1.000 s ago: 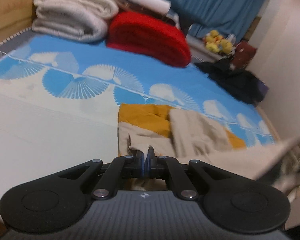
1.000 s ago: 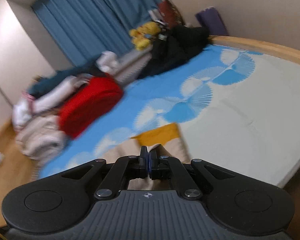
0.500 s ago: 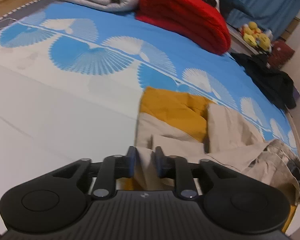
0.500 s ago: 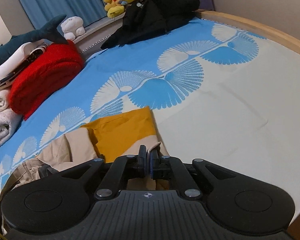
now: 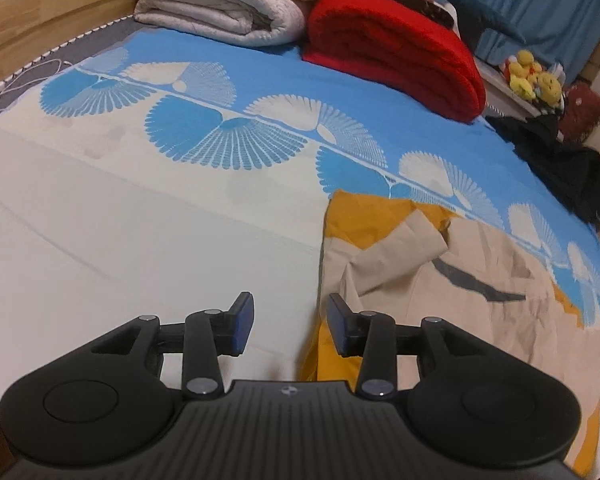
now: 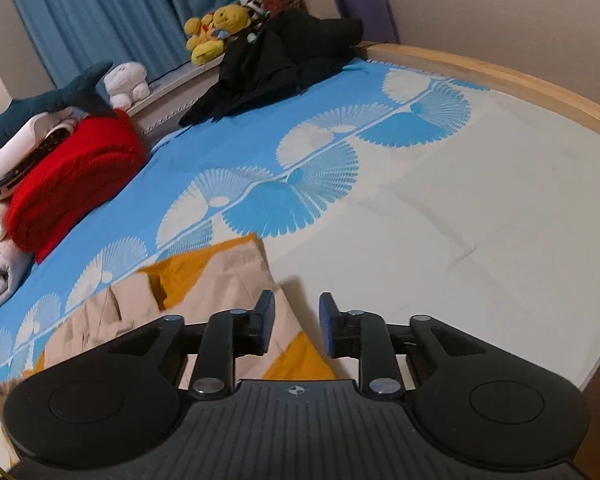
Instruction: Fold large clothes
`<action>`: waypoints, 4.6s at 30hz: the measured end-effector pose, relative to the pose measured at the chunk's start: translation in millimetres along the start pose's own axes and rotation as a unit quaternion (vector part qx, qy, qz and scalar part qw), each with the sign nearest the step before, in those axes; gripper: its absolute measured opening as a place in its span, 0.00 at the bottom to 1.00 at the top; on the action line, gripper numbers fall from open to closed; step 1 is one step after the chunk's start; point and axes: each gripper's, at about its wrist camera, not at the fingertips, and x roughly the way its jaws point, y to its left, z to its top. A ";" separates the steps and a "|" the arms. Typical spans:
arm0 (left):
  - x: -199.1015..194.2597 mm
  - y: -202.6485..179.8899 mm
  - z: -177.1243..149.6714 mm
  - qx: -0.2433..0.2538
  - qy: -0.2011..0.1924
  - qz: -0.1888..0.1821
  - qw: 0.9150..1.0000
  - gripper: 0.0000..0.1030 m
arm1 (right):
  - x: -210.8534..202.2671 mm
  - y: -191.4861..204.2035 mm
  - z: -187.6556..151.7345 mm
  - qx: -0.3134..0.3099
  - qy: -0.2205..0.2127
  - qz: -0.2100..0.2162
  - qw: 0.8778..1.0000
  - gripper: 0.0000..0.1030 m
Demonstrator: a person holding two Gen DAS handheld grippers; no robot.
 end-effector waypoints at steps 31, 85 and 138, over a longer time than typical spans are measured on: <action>83.4 -40.6 1.5 0.098 0.024 -0.030 0.994 0.68 | 103.8 22.2 -21.2 -0.062 0.084 -0.004 0.995 0.55; 183.2 -26.0 64.0 -0.048 0.049 -0.022 0.997 0.59 | 180.0 53.0 26.6 0.016 0.023 0.040 0.999 0.52; 188.5 -83.9 82.2 0.053 -0.051 0.033 0.997 0.38 | 211.5 50.4 47.9 -0.014 -0.054 -0.088 0.995 0.00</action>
